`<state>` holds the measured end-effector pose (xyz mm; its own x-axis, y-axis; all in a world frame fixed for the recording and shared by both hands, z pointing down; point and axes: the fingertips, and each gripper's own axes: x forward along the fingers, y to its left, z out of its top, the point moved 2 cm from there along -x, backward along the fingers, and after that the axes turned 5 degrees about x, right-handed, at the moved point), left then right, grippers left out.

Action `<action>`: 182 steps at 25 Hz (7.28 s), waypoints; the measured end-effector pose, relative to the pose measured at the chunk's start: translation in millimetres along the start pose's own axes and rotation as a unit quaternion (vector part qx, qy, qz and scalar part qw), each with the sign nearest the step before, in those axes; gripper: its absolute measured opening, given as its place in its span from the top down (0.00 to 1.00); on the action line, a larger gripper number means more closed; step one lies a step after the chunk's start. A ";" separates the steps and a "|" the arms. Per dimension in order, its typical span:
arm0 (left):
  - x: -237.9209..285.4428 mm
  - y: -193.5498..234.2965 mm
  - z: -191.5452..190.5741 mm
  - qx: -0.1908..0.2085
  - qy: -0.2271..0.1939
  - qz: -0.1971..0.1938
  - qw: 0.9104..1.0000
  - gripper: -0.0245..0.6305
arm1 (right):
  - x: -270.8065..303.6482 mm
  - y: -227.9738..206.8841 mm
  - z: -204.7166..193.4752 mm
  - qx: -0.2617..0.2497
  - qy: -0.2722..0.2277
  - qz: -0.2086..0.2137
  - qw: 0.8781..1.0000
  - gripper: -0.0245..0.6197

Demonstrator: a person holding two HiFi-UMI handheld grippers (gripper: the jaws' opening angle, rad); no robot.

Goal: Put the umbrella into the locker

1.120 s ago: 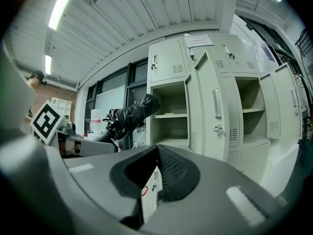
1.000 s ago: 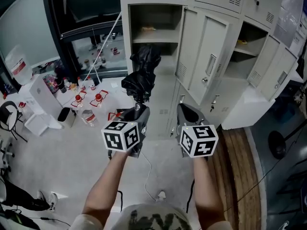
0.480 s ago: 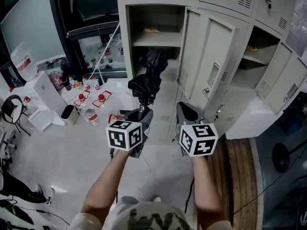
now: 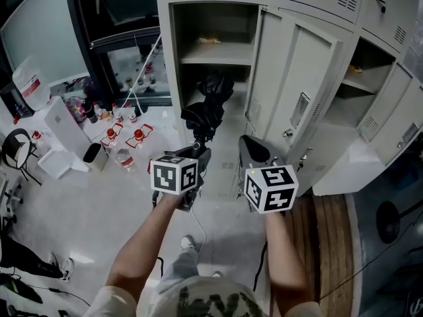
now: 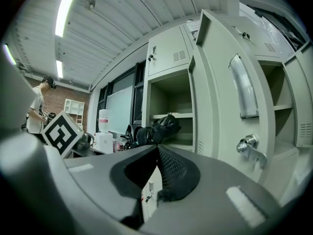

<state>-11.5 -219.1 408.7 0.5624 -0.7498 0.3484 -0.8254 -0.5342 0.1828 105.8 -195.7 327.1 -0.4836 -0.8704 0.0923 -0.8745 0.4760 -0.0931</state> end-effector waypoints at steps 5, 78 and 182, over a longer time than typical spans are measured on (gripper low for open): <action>30.5 17.8 11.6 0.006 0.021 -0.009 1.000 0.79 | 27.5 -11.3 1.8 -0.003 0.002 -0.007 1.000 0.96; 171.9 118.3 95.5 0.032 0.049 -0.006 0.998 0.61 | 140.0 -63.7 -22.7 0.017 0.044 -0.079 0.996 0.96; -30.6 51.5 47.3 0.117 -0.060 0.074 0.989 0.95 | 27.6 11.4 -11.6 0.017 0.020 -0.005 1.000 0.97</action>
<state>-68.9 -242.1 364.0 0.4500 -0.8599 0.2410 -0.8731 -0.4803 -0.0839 82.0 -212.9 340.1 -0.4770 -0.8687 0.1334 -0.8777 0.4627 -0.1249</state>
